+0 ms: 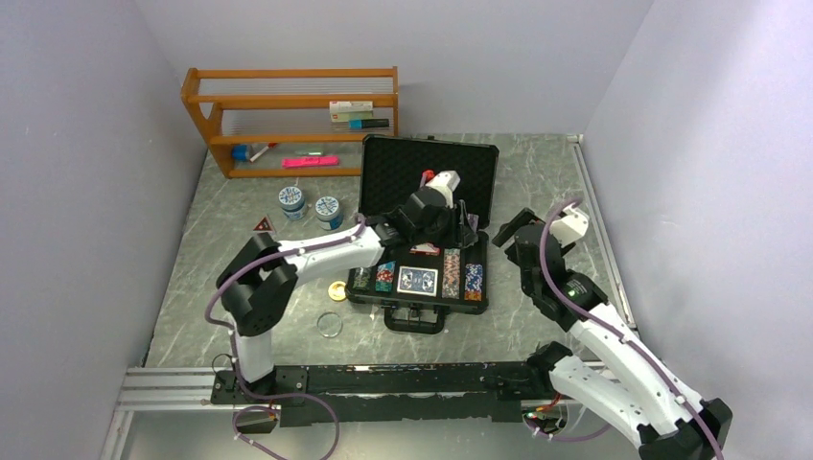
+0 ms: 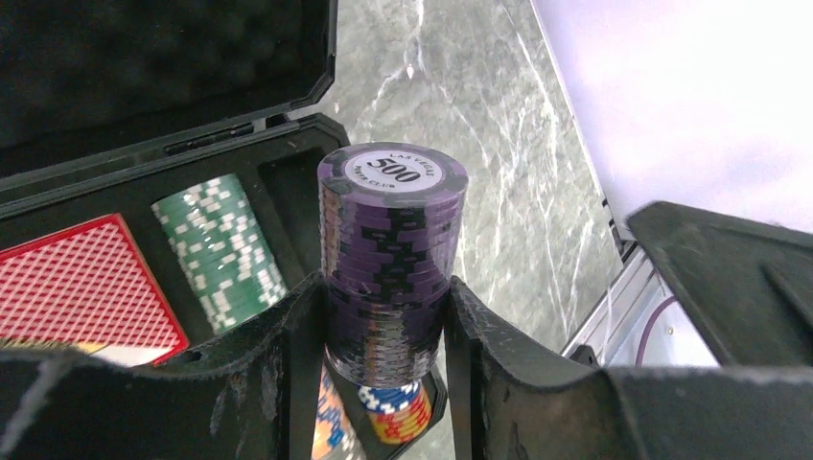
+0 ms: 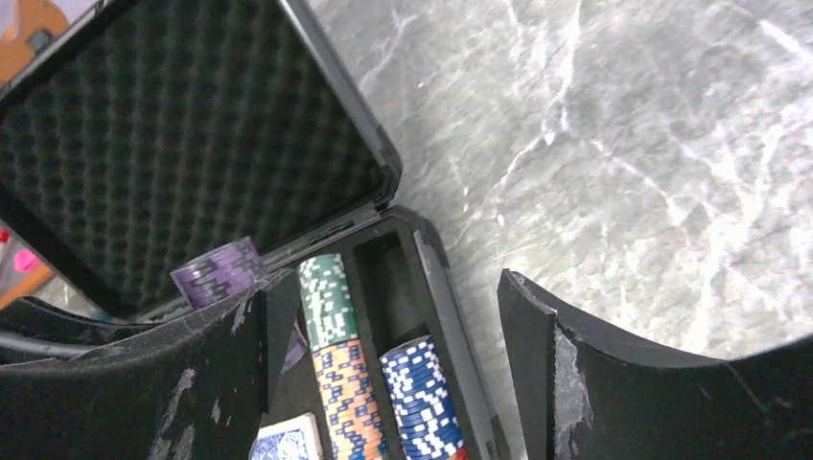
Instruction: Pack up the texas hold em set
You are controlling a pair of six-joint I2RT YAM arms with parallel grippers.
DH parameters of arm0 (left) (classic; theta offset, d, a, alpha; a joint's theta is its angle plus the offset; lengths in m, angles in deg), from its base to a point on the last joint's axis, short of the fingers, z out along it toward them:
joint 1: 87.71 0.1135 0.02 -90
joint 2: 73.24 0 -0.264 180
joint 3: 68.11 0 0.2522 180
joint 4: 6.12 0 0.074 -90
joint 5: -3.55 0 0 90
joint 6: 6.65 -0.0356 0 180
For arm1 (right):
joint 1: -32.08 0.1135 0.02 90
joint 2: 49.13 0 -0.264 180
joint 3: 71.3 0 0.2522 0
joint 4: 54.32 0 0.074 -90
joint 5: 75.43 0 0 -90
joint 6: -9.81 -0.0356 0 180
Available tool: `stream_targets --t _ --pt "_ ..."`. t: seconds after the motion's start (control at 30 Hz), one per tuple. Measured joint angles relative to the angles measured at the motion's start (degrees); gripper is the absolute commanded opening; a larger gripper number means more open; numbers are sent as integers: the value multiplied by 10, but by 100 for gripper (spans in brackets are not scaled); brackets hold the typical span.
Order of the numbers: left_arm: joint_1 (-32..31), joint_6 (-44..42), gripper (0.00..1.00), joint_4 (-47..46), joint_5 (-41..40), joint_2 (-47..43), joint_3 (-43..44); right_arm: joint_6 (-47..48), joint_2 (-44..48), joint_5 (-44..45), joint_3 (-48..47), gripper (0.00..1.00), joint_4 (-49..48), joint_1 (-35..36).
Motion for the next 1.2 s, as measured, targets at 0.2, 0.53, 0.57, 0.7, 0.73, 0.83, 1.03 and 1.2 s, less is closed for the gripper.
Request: stream_targets --t 0.2,0.53,0.57,0.7,0.73,0.83,1.03,1.2 --pt "-14 37 5 10 -13 70 62 -14 35 55 3 80 19 -3" --pt "-21 69 9 49 -16 127 90 -14 36 69 14 82 28 -3" --pt "-21 70 10 51 -17 129 93 -14 36 69 17 82 27 -3" --pt "-22 71 12 66 -19 144 114 -11 33 69 26 83 27 -6" --pt "-22 71 12 68 -19 149 121 -10 32 69 27 83 27 -7" --pt "-23 77 13 71 -19 159 126 -6 32 68 29 84 27 -12" --pt "-27 85 16 107 -33 160 138 1 28 64 29 84 20 -24" --pt "-29 92 19 112 -37 160 139 5 26 56 30 84 14 -33"
